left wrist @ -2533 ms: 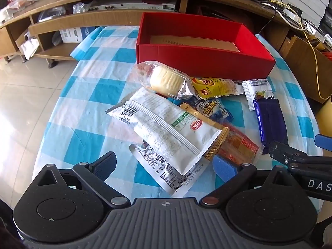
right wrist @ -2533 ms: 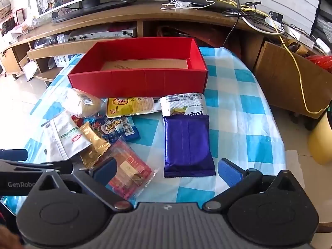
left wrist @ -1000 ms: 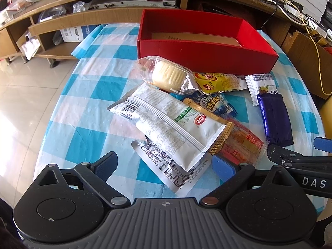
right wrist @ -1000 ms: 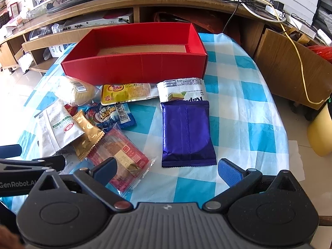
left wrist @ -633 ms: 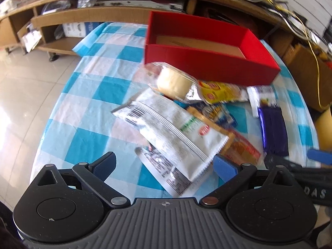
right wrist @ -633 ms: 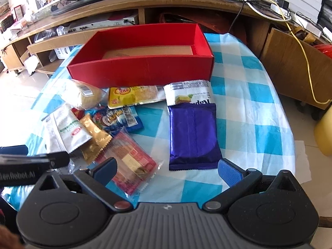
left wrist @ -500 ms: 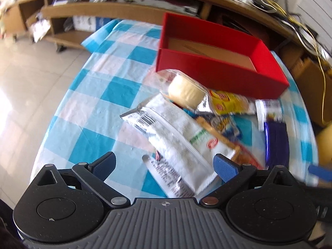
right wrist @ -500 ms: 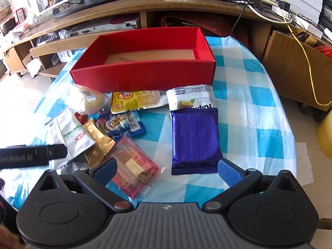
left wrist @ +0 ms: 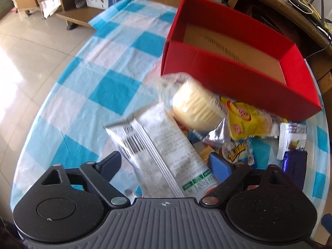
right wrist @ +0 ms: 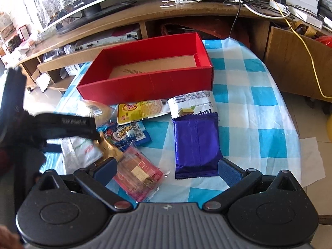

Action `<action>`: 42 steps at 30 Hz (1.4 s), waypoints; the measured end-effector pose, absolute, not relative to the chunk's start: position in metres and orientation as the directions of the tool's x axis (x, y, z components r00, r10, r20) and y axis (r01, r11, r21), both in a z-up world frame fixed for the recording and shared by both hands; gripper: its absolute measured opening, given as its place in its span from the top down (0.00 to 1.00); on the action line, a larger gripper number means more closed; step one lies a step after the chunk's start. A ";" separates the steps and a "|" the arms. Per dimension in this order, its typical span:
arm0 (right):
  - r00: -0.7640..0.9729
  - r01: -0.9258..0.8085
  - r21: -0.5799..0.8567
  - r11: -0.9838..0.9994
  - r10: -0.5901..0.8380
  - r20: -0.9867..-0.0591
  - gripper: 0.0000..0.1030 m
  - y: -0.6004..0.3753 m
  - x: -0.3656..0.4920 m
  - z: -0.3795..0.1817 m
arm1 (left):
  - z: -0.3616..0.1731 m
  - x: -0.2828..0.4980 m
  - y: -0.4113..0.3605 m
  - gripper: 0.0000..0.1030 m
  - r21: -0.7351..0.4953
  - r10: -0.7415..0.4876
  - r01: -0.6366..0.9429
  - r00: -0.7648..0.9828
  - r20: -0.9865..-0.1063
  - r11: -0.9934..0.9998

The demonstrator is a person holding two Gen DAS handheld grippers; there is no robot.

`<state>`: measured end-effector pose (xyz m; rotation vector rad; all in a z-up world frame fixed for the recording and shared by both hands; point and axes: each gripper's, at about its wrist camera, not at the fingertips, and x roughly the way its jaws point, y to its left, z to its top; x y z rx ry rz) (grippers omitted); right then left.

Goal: Organize snacks
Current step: 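Grasp the white wrapped bar with the left tool while the right tool grasps the gold pastry packet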

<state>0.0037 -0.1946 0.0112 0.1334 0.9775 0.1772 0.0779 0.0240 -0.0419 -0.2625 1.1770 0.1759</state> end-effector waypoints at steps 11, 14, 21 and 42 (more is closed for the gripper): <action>0.531 -0.120 0.177 0.977 0.213 -0.820 0.00 -0.187 0.002 0.008 | -0.035 0.044 0.054 0.35 -0.144 -0.043 -0.239 0.385 -0.922 0.960; 0.516 -0.168 0.156 0.973 0.222 -0.827 0.00 -0.176 0.005 0.006 | -0.040 0.045 0.055 0.30 -0.152 -0.065 -0.211 0.369 -0.927 0.966; 0.483 -0.418 0.041 0.908 0.260 -0.836 0.00 -0.119 0.020 0.003 | -0.040 0.049 0.065 0.30 -0.164 -0.071 -0.208 0.394 -0.916 0.964; 0.321 -0.599 0.075 0.797 0.324 -0.890 0.52 -0.075 0.053 -0.035 | -0.046 0.051 0.079 0.31 -0.193 -0.085 -0.234 0.405 -0.910 0.953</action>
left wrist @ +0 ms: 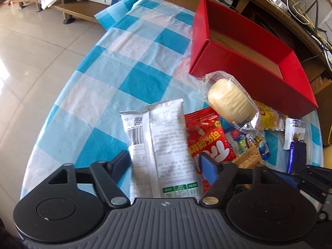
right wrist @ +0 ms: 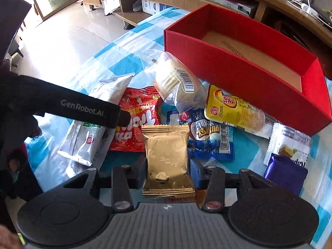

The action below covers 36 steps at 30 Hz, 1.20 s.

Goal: Organize snacks
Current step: 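Grasp the white wrapped bar with the left tool while the right tool grasps the gold pastry packet, then carry the white bar and gold packet over the red box with both tools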

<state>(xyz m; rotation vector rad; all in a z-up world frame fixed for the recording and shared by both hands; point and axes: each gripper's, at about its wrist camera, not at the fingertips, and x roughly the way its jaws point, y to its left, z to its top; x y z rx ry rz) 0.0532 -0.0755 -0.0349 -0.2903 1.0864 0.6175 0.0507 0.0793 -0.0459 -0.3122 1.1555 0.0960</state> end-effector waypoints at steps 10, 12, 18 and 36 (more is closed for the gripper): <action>0.361 -0.562 0.076 0.823 0.327 -0.873 0.53 -0.087 0.048 -0.023 | -0.038 0.037 0.074 0.51 -0.217 -0.118 -0.201 0.414 -0.903 0.955; 0.365 -0.551 0.090 0.829 0.337 -0.868 0.53 -0.092 0.047 -0.021 | -0.035 0.035 0.072 0.53 -0.218 -0.123 -0.188 0.418 -0.900 0.958; 0.372 -0.530 0.112 0.841 0.349 -0.860 0.60 -0.100 0.047 -0.014 | -0.028 0.030 0.061 0.54 -0.224 -0.147 -0.138 0.424 -0.894 0.965; 0.321 -0.568 0.030 0.823 0.255 -0.912 0.32 -0.077 0.055 -0.045 | -0.033 0.031 0.062 0.51 -0.267 -0.197 -0.113 0.421 -0.886 0.957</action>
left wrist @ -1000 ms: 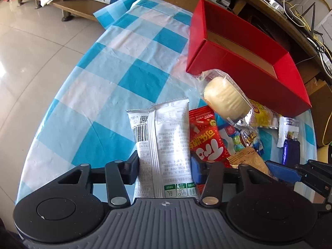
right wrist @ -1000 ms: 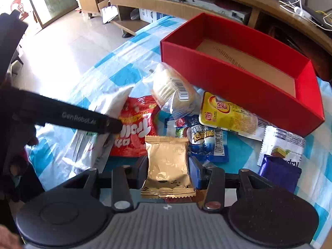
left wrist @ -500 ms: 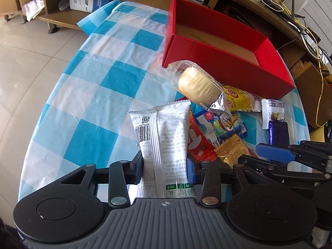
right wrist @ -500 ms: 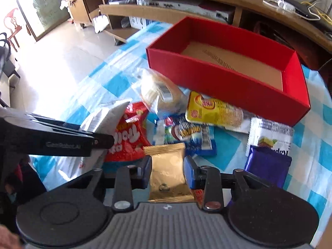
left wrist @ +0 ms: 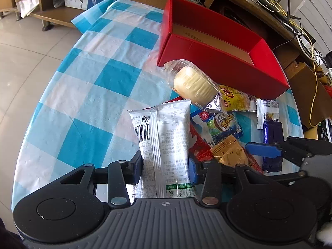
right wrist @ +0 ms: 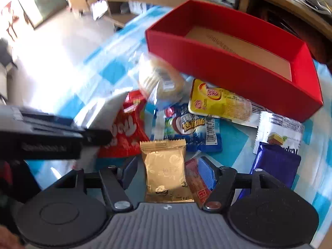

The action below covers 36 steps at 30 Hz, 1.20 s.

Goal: Organize snacks
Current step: 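Carry the white bar and gold packet over the red box with both tools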

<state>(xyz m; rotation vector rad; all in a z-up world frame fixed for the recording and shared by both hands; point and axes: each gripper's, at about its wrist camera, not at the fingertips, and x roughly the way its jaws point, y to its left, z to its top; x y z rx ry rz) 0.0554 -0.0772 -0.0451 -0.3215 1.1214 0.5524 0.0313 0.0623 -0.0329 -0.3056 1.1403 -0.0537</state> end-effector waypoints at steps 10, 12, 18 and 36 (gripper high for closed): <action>0.348 -0.487 0.119 0.865 0.317 -0.882 0.56 -0.109 0.056 -0.022 | -0.030 0.029 0.060 0.51 -0.272 -0.206 -0.103 0.422 -0.883 0.957; 0.365 -0.479 0.132 0.868 0.334 -0.869 0.56 -0.115 0.054 -0.014 | -0.027 0.028 0.057 0.51 -0.279 -0.216 -0.092 0.426 -0.879 0.956; 0.411 -0.456 0.156 0.876 0.363 -0.836 0.56 -0.127 0.051 0.005 | -0.016 0.025 0.045 0.52 -0.294 -0.244 -0.046 0.448 -0.860 0.955; 0.463 -0.411 0.183 0.893 0.377 -0.802 0.56 -0.143 0.052 0.021 | -0.002 0.023 0.028 0.56 -0.292 -0.266 0.018 0.473 -0.840 0.956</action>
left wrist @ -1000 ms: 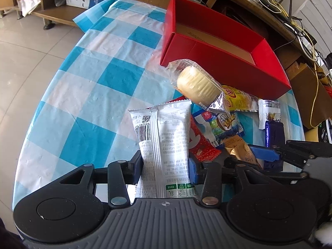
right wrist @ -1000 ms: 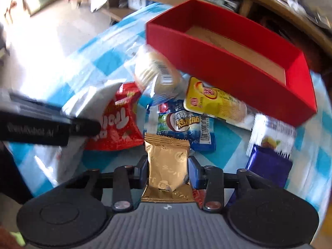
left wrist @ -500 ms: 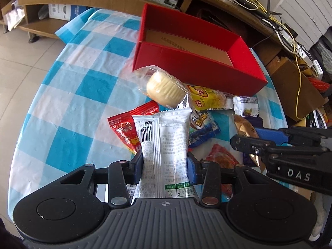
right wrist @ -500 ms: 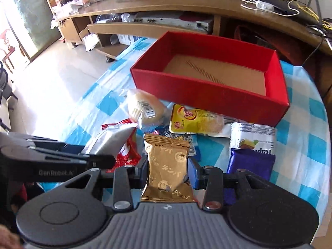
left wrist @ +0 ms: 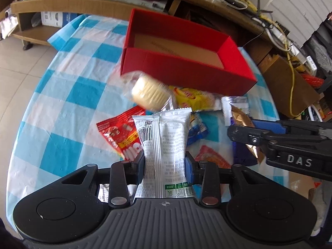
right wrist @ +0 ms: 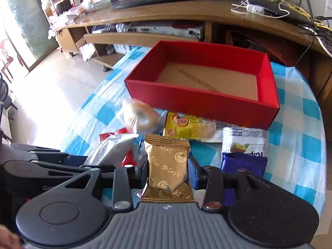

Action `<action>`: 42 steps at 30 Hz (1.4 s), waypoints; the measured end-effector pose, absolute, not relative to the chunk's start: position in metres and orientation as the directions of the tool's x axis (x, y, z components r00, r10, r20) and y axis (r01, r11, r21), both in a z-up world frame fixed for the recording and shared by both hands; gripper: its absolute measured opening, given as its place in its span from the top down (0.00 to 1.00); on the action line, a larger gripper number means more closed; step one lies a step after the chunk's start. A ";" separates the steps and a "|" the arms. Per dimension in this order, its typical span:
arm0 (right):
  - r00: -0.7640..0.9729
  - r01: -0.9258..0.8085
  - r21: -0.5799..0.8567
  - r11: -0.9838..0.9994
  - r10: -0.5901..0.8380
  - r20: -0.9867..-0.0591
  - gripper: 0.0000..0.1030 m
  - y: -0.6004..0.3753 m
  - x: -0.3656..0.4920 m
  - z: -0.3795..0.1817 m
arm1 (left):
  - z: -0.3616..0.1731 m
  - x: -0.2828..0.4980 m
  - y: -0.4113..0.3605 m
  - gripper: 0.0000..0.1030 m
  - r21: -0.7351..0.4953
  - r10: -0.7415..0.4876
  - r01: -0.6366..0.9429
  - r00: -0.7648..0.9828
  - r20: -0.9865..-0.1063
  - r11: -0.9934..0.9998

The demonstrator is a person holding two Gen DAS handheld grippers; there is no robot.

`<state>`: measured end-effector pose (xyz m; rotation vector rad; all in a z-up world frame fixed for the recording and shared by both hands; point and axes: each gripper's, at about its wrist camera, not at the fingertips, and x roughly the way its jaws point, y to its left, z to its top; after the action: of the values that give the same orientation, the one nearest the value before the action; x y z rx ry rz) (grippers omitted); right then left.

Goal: Organize snacks
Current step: 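Carry the white bar and gold packet over the red box with both tools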

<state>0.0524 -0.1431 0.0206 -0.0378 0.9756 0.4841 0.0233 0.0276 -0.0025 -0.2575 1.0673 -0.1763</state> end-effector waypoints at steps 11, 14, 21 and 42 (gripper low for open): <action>0.512 -0.371 0.190 0.909 0.371 -0.775 0.55 -0.152 0.071 0.036 | 0.027 0.044 0.011 0.56 -0.294 -0.293 0.086 0.536 -0.791 0.952; 0.533 -0.355 0.187 0.916 0.363 -0.765 0.55 -0.153 0.084 0.042 | 0.034 0.060 0.005 0.56 -0.279 -0.288 0.103 0.555 -0.781 0.955; 0.558 -0.303 0.190 0.934 0.336 -0.759 0.56 -0.157 0.125 0.046 | 0.045 0.104 -0.005 0.57 -0.254 -0.268 0.110 0.595 -0.757 0.961; 0.532 -0.253 0.152 0.956 0.269 -0.803 0.55 -0.147 0.254 -0.005 | 0.006 0.210 -0.012 0.59 -0.142 -0.139 0.043 0.602 -0.787 0.989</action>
<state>0.2541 -0.1466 -0.0045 0.0179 0.9614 0.3109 0.2104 -0.0123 0.0055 -0.1123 0.9198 -0.1060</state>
